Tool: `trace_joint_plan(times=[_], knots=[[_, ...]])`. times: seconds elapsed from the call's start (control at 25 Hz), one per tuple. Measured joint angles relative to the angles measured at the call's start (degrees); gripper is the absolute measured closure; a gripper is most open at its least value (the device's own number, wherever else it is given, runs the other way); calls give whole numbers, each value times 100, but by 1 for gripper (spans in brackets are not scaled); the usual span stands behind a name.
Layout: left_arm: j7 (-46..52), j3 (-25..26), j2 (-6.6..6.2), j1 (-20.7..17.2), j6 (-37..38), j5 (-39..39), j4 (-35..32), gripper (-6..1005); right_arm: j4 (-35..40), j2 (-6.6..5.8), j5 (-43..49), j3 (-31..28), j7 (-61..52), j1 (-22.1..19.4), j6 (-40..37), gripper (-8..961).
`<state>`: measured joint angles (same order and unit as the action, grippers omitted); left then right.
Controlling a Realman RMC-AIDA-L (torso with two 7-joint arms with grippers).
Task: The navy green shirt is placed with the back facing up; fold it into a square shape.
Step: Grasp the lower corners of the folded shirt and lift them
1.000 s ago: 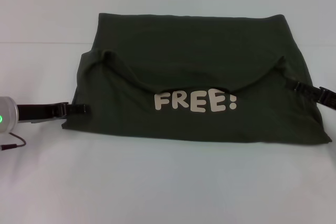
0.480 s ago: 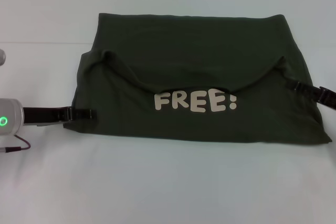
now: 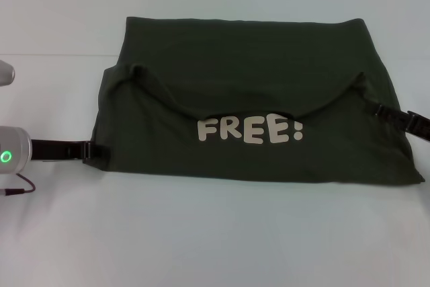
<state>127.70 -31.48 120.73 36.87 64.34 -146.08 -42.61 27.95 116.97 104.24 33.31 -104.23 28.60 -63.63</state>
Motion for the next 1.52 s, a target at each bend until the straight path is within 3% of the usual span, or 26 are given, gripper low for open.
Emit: trace_joint_plan(times=[0.16, 0.4, 0.56, 0.64, 0.76, 0.84, 0.92, 1.16, 1.52], knots=[[3, 1, -5, -2, -3, -10, -2, 777, 0, -3, 0, 0, -1, -14, -10, 68], [10, 3, -15, -5, -5, -24, -1, 894, 78, -47, 198, 0, -99, -7, -64, 69], [-10, 2, -20, -5, 9, -27, 3, 972, 629, -141, 919, 1, -924, 81, -333, 69], [-14, 2, -28, -5, 21, -27, 1, 991, 1233, -229, 1558, 24, -1831, 172, -591, 69], [-15, 2, -42, -1, 36, -39, -3, 991, 2034, -474, 2761, 248, -3481, 422, -1012, 70], [-16, 2, -46, 0, 38, -44, -7, 991, 2202, -690, 3534, 470, -4351, 697, -1262, 70], [-19, 1, -47, 0, 48, -44, -15, 991, 2184, -808, 4147, 558, -4851, 1004, -1529, 70], [-25, 2, -45, 0, 67, -44, -19, 992, 1848, -657, 5266, 655, -4910, 1617, -1752, 71], [-26, 2, -41, -2, 89, -44, -19, 992, 1453, -504, 5317, 741, -4711, 1617, -1386, 69]])
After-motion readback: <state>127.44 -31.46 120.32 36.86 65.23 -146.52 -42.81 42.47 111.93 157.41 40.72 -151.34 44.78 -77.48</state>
